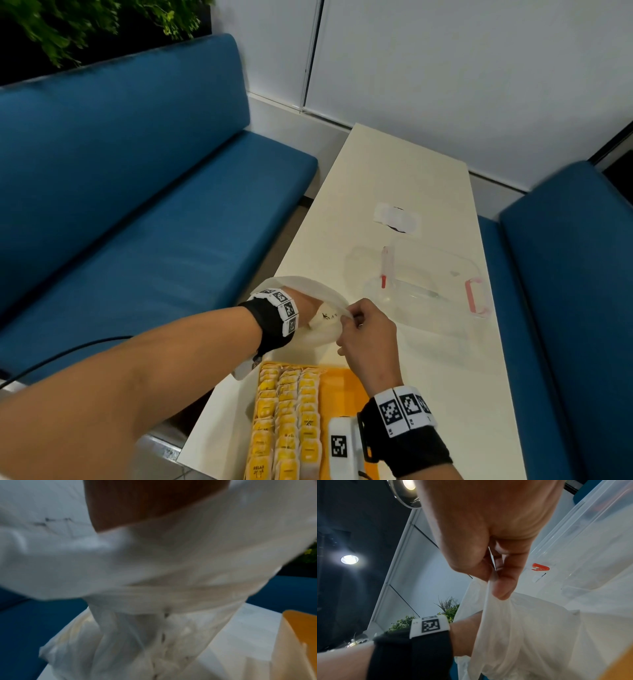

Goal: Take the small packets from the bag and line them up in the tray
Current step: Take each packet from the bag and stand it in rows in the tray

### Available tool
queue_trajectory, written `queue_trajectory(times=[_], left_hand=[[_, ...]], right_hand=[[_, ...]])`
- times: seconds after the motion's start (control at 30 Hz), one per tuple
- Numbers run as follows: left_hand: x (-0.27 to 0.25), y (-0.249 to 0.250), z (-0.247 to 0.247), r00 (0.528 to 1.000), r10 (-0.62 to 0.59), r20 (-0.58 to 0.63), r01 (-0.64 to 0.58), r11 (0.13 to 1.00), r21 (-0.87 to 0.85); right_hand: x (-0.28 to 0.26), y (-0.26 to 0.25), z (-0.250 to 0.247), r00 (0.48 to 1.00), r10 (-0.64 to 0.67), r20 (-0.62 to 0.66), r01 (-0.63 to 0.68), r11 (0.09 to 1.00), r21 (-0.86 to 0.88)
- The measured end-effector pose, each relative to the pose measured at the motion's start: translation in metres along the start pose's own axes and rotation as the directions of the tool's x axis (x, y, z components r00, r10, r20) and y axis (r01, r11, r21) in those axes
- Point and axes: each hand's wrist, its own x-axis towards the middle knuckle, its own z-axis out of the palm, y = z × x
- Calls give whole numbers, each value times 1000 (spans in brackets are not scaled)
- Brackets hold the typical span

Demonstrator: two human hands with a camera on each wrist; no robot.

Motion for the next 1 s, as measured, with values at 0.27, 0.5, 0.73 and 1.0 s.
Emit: queue_trajectory(times=[0.27,0.5,0.73,1.0], left_hand=[[-57,14,-57,982,118,-147,-158,941,-300],[-88,2,-48,913,7,-408,-316,644,-696],[-120,7,-25,981,-102,-163,-180,-181,-967],[-160,20,-1,996,43,-76,-30,-653,-757]], right_hand=[[11,-2,-13,997,76,-3,-76,995,60],[18,6,-15,994,106,2,-106,992,60],[4,13,-19,996,74,48,-76,996,38],[-42,-1,-33,968,-240,68,234,968,85]])
